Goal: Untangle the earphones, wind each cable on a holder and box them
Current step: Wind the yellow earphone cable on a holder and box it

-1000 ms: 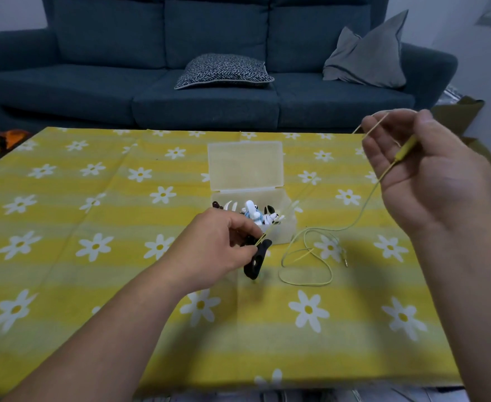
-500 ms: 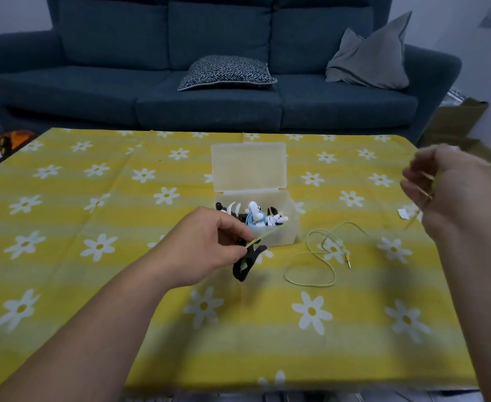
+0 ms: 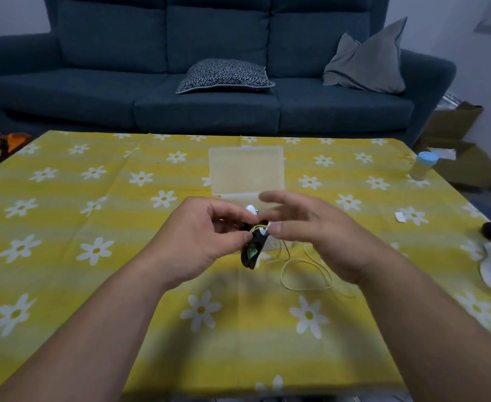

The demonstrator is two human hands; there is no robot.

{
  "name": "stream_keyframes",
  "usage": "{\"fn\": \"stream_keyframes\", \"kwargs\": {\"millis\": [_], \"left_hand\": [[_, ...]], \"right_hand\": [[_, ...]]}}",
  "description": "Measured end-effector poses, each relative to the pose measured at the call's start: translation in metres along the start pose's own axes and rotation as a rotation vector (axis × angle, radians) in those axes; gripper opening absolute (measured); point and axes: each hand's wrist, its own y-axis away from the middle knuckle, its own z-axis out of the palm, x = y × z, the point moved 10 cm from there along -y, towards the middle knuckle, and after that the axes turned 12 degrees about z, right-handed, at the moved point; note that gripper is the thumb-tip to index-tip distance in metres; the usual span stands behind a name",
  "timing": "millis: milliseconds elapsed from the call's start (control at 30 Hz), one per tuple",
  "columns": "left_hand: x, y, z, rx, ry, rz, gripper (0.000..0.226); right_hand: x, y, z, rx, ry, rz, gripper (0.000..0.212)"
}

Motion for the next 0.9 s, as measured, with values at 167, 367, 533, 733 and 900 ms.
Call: {"fn": "stream_keyframes", "kwargs": {"millis": [167,367,533,733,900], "left_hand": [[0.002,0.001,-0.010,0.043,-0.021,0.018,0.022],[0.002,0.002,-0.010,0.014,-0.023,0.008,0.023],[0.001,0.003,0.005,-0.013,0.110,0.009,0.024],[0.007,0.003,0.021,-0.007,0.292,0.038,0.027],[0.008,0.001,0.026,0.017,0.321,0.065,0.036]], "right_hand": [[0.008,0.002,0.002,-0.076,0.112,0.069,0.035],[0.003,0.002,-0.027,0.108,-0.181,0.046,0.017],[0.001,0.002,-0.024,0.088,-0.375,0.045,0.017],[0.018,-0.004,-0.031,0.242,-0.466,0.161,0.023],[0.011,-0.002,-0.027,0.227,-0.650,0.102,0.020]]}}
